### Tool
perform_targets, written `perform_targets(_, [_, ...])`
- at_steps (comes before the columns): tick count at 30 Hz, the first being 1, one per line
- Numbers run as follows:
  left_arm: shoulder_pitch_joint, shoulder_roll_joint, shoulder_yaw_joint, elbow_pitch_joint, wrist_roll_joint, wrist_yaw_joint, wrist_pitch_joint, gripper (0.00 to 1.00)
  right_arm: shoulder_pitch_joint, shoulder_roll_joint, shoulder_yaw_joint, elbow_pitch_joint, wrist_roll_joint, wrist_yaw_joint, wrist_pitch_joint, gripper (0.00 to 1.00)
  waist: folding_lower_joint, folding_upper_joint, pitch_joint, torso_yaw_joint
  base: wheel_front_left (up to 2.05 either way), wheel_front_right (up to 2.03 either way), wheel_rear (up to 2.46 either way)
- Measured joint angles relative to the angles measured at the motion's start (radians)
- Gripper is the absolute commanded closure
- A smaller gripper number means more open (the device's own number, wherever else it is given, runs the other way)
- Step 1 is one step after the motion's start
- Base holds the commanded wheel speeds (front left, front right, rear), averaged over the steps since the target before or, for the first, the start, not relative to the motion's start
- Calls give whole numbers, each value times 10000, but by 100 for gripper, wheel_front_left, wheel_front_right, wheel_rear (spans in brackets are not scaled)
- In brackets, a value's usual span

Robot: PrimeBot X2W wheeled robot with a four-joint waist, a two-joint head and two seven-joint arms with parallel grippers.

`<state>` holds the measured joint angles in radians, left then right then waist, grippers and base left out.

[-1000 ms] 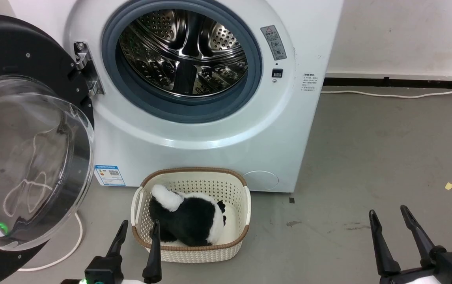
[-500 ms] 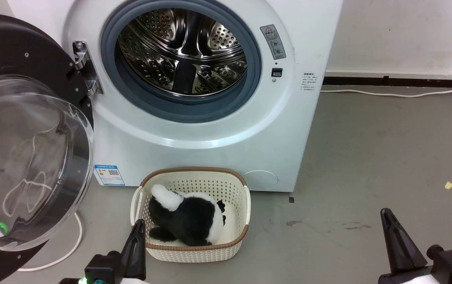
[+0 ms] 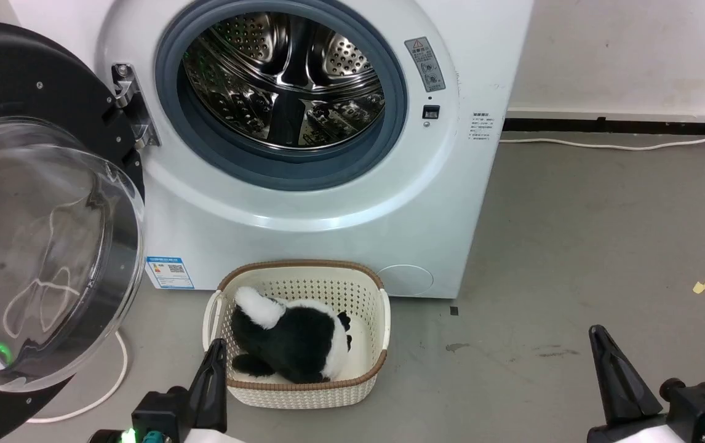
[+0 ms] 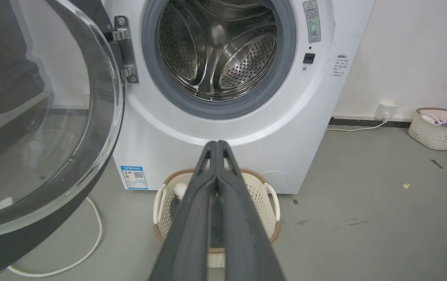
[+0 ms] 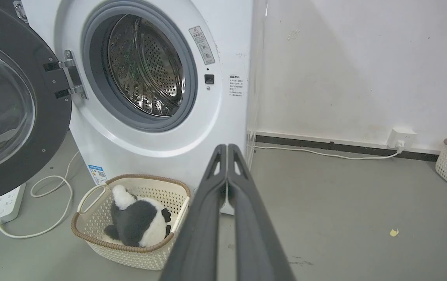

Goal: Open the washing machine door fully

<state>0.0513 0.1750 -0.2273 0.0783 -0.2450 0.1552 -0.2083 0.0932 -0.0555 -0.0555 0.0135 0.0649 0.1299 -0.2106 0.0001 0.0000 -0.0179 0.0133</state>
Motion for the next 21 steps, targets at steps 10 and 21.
perform_targets(10, [-19, -100, 253, -77, 313, -173, 244, 100, -81, 0, 56, -2, -46, 0, 261, 100, 0, 0, 21, -16, 0, 0, 0])
perform_targets(21, [-95, -307, 529, -167, 591, -353, 500, 100, -193, 0, 123, -8, -140, 0, 510, 100, 0, 0, 44, -33, 0, 0, 0])
